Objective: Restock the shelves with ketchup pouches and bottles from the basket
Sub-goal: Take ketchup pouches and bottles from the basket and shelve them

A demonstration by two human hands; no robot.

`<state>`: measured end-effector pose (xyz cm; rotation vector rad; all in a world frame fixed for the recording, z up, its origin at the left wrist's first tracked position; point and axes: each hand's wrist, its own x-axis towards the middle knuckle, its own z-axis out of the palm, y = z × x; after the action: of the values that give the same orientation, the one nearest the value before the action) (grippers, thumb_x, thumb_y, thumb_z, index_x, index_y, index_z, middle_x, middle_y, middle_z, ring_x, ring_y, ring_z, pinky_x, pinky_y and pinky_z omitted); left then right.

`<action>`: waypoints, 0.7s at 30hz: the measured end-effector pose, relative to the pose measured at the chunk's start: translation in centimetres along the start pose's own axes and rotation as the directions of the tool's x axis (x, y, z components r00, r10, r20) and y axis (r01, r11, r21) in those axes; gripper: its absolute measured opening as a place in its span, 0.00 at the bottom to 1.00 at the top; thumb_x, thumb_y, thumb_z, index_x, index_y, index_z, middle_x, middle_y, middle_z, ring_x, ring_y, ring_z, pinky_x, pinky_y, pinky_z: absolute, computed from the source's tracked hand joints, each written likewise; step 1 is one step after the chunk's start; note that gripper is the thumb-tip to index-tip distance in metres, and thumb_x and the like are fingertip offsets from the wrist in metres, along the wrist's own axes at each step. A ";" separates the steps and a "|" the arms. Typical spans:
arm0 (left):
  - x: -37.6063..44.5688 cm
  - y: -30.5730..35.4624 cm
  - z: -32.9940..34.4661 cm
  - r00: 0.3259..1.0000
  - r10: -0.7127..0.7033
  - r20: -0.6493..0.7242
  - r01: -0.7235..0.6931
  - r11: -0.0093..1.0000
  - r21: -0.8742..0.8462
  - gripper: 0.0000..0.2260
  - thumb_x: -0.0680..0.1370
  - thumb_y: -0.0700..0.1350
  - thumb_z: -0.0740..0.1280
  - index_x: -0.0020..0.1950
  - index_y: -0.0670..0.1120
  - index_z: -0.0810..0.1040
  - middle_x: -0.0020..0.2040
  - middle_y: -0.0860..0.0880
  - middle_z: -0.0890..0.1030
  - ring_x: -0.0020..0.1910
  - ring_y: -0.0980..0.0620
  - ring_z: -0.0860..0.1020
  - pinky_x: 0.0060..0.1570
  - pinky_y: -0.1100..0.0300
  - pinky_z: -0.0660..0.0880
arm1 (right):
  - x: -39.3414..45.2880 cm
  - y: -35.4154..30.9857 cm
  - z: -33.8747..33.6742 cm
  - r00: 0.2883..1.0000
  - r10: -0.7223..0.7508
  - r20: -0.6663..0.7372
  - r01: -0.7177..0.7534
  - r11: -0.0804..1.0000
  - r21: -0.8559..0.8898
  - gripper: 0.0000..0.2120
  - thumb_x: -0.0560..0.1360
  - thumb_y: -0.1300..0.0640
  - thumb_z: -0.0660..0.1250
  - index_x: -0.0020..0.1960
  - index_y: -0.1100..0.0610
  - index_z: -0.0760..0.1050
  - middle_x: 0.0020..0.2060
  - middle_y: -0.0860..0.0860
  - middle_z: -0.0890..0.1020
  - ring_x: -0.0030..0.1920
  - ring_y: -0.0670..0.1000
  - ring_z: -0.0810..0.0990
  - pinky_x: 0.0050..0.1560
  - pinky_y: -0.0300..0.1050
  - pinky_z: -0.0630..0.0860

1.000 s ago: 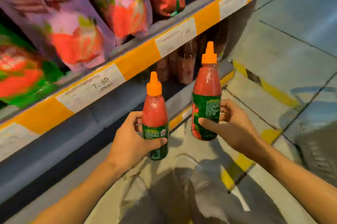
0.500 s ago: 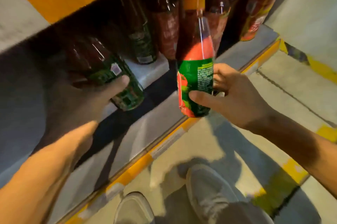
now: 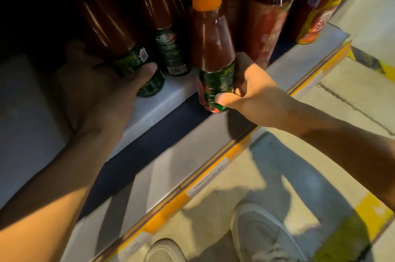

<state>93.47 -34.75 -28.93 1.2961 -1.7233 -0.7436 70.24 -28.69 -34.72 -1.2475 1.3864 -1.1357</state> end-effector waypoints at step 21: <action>0.9 -2.7 1.9 0.989 -0.149 -0.021 0.145 0.981 -0.127 0.32 0.67 0.34 0.80 0.68 0.36 0.71 0.57 0.48 0.82 0.51 0.64 0.82 0.46 0.72 0.77 | -0.5 0.5 2.7 0.948 -0.029 -0.318 -0.022 0.987 -0.158 0.36 0.60 0.55 0.85 0.60 0.53 0.68 0.55 0.51 0.80 0.55 0.48 0.81 0.55 0.47 0.82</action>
<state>92.92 -36.44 -31.81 1.3508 -1.5433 -0.8983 72.82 -28.34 -35.60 -1.2137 1.7463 -1.2919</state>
